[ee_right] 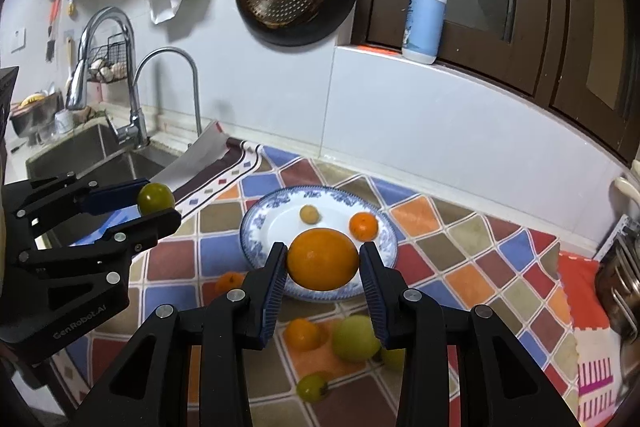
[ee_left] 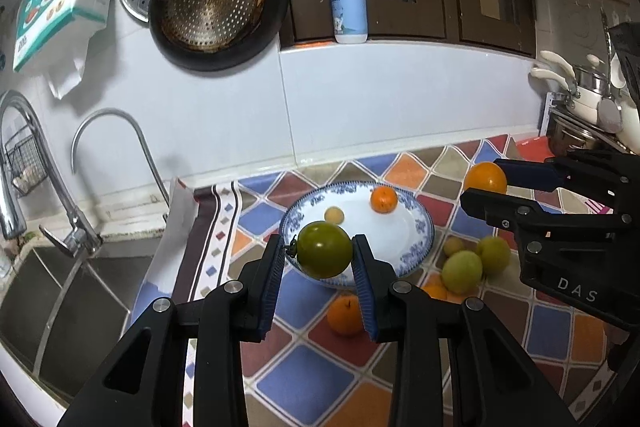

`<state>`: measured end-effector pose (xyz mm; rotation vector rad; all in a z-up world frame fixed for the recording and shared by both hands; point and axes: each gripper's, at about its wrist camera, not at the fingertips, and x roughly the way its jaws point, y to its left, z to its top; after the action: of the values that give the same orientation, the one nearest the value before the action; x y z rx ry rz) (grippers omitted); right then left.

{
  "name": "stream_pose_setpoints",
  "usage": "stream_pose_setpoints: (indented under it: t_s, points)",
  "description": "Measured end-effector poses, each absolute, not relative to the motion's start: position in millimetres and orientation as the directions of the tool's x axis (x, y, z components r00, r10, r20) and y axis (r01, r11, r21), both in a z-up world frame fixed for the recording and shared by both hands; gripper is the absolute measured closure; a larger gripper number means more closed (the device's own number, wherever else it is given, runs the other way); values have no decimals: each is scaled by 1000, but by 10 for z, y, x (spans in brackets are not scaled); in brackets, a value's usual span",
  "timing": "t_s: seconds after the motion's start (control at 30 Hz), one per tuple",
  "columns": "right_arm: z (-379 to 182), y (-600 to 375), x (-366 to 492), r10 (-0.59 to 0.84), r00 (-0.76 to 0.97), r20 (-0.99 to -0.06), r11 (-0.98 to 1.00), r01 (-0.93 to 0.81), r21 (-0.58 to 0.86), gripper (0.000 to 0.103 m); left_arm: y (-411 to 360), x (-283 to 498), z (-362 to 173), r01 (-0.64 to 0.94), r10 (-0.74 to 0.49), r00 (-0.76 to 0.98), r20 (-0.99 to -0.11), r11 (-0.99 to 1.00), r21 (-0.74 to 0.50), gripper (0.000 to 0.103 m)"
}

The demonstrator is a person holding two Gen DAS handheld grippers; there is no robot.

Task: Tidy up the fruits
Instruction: 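Carry the lime and orange onto the plate and open both tools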

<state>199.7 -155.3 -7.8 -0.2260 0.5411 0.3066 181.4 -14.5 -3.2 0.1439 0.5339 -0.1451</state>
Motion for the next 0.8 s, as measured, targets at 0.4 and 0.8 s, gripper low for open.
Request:
stream_pose_setpoints:
  t_s: [0.4, 0.8]
  points:
    - [27, -1676, 2493, 268, 790, -551, 936, -349, -47, 65, -257, 2272, 46, 192, -128, 836, -534, 979, 66, 69]
    - [-205, -1693, 3080, 280, 726, -627, 934, -358, 2, 65, -311, 2853, -159, 203, -118, 798, -591, 976, 79, 69]
